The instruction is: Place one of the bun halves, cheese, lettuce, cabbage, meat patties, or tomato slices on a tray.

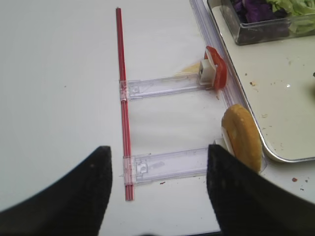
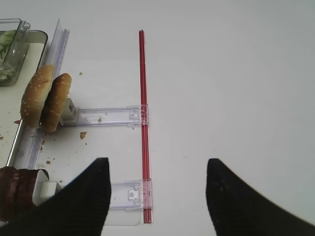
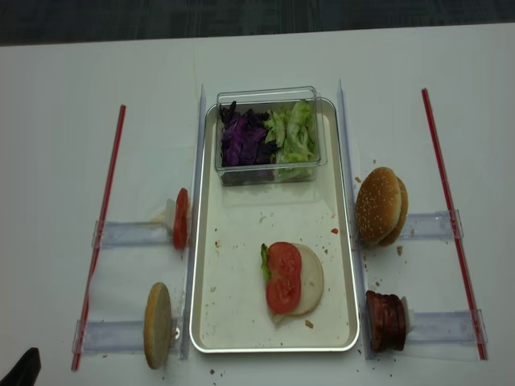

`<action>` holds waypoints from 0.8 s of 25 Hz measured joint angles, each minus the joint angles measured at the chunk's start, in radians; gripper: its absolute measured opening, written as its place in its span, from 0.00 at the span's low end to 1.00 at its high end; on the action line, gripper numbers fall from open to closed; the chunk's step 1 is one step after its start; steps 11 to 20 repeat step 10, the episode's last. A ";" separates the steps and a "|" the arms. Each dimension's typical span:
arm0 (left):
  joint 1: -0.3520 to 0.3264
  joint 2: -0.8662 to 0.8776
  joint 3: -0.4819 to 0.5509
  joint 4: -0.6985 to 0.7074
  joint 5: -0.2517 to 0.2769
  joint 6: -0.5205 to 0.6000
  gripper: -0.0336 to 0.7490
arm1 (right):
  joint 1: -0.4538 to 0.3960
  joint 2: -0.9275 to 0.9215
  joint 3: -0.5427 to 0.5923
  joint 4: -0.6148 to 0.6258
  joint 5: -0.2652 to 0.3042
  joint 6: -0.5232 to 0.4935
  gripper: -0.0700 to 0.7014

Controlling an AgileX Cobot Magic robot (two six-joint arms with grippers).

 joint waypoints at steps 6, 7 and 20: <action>0.000 0.000 0.000 0.000 0.000 0.000 0.58 | 0.000 0.000 0.000 0.000 0.000 0.000 0.70; 0.000 0.000 0.000 0.000 0.000 0.000 0.58 | 0.000 0.000 0.000 0.000 0.000 0.000 0.70; 0.000 0.000 0.000 0.000 0.000 0.000 0.58 | 0.000 0.000 0.000 0.000 0.000 0.000 0.70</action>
